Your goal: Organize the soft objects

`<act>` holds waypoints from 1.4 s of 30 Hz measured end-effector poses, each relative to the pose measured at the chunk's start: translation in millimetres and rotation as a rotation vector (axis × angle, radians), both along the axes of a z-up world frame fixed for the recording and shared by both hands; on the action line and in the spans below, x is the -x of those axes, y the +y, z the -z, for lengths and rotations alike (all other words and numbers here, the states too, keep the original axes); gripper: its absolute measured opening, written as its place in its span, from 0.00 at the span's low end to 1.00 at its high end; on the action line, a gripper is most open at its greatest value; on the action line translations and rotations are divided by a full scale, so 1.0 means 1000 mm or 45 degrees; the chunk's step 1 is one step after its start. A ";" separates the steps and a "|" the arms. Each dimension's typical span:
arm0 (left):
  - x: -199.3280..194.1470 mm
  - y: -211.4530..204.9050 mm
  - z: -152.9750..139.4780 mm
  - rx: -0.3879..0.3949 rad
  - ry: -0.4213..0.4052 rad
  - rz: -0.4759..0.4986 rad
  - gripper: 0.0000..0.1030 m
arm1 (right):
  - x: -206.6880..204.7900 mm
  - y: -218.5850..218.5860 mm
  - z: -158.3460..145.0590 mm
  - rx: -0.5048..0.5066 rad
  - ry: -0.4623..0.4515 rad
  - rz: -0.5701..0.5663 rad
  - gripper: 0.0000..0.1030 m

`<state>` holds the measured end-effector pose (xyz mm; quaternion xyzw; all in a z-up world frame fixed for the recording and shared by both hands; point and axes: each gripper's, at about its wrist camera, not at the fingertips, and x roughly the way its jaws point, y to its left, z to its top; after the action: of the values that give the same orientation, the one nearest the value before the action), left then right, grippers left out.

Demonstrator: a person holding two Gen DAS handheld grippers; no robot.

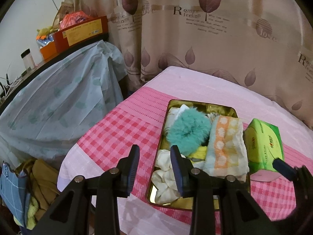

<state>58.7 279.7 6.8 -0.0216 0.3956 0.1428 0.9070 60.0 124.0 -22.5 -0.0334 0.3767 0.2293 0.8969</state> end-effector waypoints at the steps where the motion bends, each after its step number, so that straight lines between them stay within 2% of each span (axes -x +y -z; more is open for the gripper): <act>1: 0.000 -0.002 0.000 -0.005 0.000 0.003 0.32 | 0.004 -0.003 0.001 0.004 -0.002 0.005 0.96; 13: 0.001 -0.020 0.003 -0.044 0.007 0.053 0.32 | 0.022 -0.018 0.012 -0.005 0.029 0.019 0.96; 42: 0.002 -0.024 0.005 -0.054 -0.006 0.064 0.32 | 0.030 -0.001 0.010 0.050 0.020 -0.025 0.96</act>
<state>56.4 256.1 2.2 0.0071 0.3909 0.1282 0.9114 29.6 123.2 -32.9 -0.0530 0.3879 0.2310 0.8907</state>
